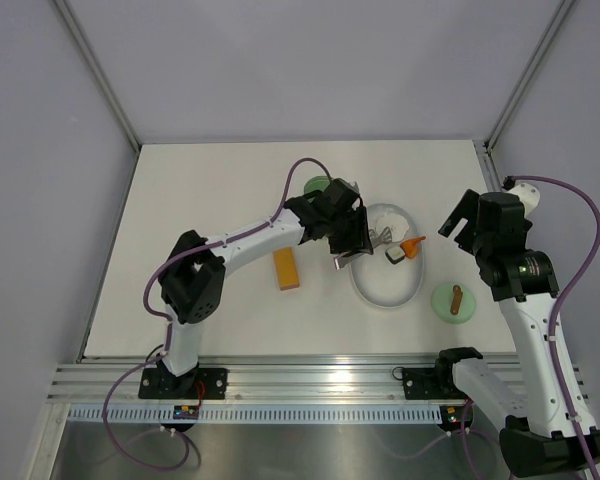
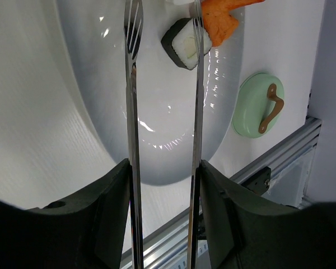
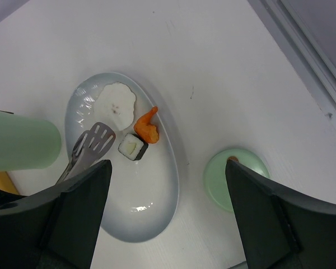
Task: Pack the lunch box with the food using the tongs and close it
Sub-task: Pick up the fake food from the plate.
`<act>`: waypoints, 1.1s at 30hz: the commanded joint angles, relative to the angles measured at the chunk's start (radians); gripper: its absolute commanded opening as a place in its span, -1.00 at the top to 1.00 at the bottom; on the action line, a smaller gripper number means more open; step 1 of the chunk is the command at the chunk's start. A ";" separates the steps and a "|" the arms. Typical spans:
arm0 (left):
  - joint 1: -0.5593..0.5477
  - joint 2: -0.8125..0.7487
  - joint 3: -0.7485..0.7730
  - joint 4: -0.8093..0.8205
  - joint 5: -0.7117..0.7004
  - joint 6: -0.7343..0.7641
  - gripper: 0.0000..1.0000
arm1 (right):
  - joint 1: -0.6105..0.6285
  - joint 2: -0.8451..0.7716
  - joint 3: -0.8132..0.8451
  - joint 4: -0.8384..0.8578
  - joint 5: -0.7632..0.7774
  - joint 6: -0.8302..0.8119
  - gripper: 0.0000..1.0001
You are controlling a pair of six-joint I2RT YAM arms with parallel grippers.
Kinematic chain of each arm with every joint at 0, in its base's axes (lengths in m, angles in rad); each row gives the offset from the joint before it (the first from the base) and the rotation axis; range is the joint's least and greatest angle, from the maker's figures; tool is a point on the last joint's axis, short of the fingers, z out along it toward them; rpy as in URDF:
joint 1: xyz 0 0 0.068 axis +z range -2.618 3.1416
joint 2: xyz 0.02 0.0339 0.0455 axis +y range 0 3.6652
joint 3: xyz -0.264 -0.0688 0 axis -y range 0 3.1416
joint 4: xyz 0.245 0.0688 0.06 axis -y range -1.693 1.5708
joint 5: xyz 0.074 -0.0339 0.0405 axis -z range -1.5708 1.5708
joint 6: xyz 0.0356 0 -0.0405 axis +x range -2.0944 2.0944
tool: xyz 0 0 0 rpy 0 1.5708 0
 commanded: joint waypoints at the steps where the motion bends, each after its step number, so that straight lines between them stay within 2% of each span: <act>1: 0.009 0.003 -0.011 0.107 0.051 -0.049 -0.04 | -0.003 -0.015 0.034 0.001 0.026 -0.012 -0.81; 20: 0.023 0.067 -0.005 0.121 0.046 -0.101 -0.10 | -0.003 -0.015 0.023 0.009 0.023 -0.012 -0.81; 33: 0.034 0.086 -0.043 0.231 0.103 -0.158 -0.04 | -0.003 -0.021 0.014 0.006 0.035 -0.020 -0.81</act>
